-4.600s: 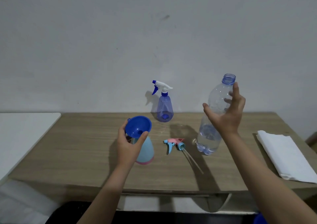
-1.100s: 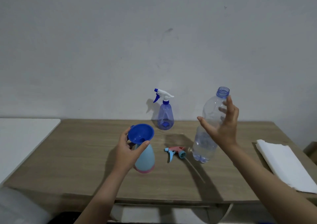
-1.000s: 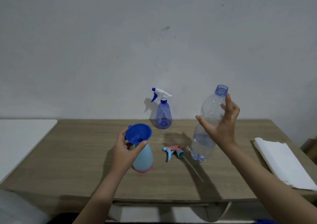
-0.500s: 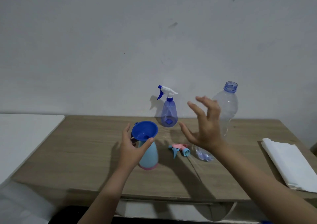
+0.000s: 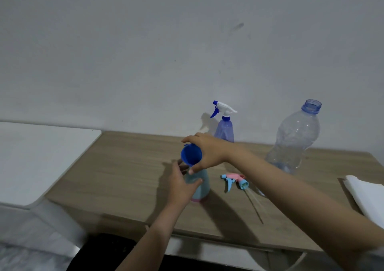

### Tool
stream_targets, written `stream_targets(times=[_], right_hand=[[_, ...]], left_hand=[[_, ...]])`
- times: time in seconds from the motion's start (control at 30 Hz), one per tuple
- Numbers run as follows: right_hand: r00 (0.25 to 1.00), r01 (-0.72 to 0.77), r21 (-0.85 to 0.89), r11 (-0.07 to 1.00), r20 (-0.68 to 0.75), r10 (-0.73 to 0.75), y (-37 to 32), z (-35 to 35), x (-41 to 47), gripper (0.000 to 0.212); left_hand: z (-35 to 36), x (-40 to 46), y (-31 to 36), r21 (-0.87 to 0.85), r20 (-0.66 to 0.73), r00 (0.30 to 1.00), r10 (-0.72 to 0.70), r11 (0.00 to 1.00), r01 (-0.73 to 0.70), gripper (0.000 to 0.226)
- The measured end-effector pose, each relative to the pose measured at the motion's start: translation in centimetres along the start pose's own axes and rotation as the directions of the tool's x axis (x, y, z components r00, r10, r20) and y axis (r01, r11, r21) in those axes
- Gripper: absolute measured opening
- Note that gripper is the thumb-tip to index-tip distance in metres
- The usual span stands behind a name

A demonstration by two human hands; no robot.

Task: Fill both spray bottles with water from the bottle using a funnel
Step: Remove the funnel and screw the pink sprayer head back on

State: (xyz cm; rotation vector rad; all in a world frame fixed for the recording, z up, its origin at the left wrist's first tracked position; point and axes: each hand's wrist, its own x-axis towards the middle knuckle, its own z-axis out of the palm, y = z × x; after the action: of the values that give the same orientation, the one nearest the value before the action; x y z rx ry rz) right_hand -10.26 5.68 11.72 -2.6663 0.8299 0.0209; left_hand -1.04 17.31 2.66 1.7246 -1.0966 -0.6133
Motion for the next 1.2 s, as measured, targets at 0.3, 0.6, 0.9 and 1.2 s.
stream_targets(times=[0.3, 0.6, 0.9, 1.2], right_hand=[[0.975, 0.034, 0.243, 0.969, -0.223, 0.022, 1.7, -1.6, -1.5, 0.082], [0.831, -0.038, 0.674, 0.737, -0.389, 0.398, 4.6, 8.3, -6.2, 0.057], [0.665, -0.137, 0.722, 0.678, -0.440, 0.603, 2.8, 20.1, -9.0, 0.067], [0.692, -0.274, 0.574, 0.771, -0.439, 0.573, 3.0, 22.3, -9.0, 0.070]], left_hand=[[-1.1, 0.1, -2.7, 0.048, -0.093, 0.996, 0.000, 0.999, 0.005, 0.048], [-1.6, 0.9, -5.1, 0.046, -0.139, 0.989, 0.045, 0.998, -0.039, 0.046], [-1.4, 1.1, -6.4, 0.064, -0.136, 0.988, 0.072, 0.996, -0.064, 0.047], [-1.1, 1.3, -7.2, 0.070, -0.139, 0.988, 0.063, 0.996, -0.054, 0.048]])
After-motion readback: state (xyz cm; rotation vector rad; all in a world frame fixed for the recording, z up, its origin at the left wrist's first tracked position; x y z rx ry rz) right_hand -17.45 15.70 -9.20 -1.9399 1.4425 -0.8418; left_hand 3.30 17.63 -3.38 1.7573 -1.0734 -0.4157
